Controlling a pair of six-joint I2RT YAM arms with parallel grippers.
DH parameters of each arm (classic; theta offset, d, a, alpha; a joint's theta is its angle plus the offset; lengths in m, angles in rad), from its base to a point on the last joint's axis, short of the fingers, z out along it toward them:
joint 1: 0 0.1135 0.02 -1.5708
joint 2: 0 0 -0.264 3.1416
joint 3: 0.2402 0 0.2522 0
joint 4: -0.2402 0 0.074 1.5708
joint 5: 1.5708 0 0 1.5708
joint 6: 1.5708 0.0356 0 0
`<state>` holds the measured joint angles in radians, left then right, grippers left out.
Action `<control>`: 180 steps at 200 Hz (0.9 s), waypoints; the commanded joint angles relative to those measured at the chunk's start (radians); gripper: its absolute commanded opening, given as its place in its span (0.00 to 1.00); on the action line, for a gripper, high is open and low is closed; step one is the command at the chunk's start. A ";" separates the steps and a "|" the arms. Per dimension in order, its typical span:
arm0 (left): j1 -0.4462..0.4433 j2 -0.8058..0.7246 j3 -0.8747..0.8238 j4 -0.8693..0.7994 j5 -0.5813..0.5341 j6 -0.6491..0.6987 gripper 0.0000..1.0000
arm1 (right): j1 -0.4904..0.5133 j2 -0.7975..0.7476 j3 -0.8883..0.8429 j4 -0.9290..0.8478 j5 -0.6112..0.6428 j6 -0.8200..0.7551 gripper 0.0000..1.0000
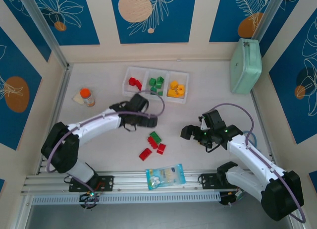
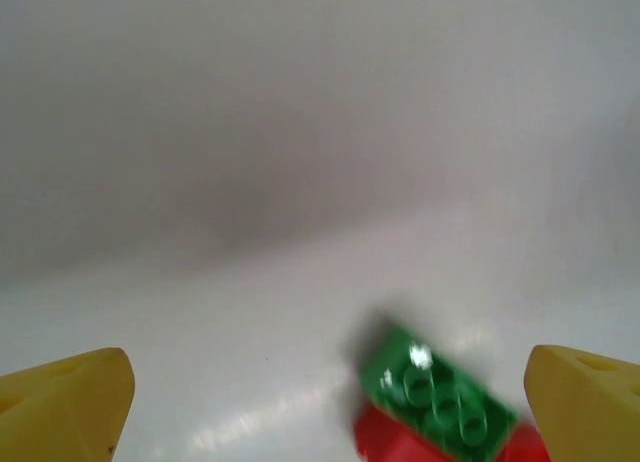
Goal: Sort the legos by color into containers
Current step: Pick up the lego from the middle-left of the table.
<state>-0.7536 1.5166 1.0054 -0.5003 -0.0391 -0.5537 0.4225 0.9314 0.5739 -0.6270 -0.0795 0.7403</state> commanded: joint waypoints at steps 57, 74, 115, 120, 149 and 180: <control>-0.153 -0.243 -0.158 -0.103 0.044 -0.122 0.89 | 0.021 -0.056 -0.035 0.019 -0.012 0.022 1.00; -0.183 -0.263 -0.185 -0.101 0.084 -0.070 0.92 | 0.022 -0.068 -0.047 0.026 -0.015 0.028 1.00; -0.212 -0.252 -0.193 -0.165 0.102 0.023 0.94 | 0.022 -0.077 -0.043 0.010 -0.006 0.016 1.00; -0.213 -0.247 -0.194 -0.162 0.110 0.034 0.93 | 0.023 -0.078 -0.044 0.010 -0.005 0.016 1.00; -0.216 -0.164 -0.158 -0.168 0.179 0.132 0.92 | 0.022 -0.089 -0.053 0.024 -0.004 0.031 1.00; -0.228 -0.028 -0.094 -0.229 0.160 0.200 0.86 | 0.022 -0.101 -0.057 0.014 0.004 0.032 1.00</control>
<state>-0.9649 1.4086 0.8555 -0.6601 0.1009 -0.4480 0.4393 0.8513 0.5400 -0.6048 -0.0788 0.7601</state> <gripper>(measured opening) 0.877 0.997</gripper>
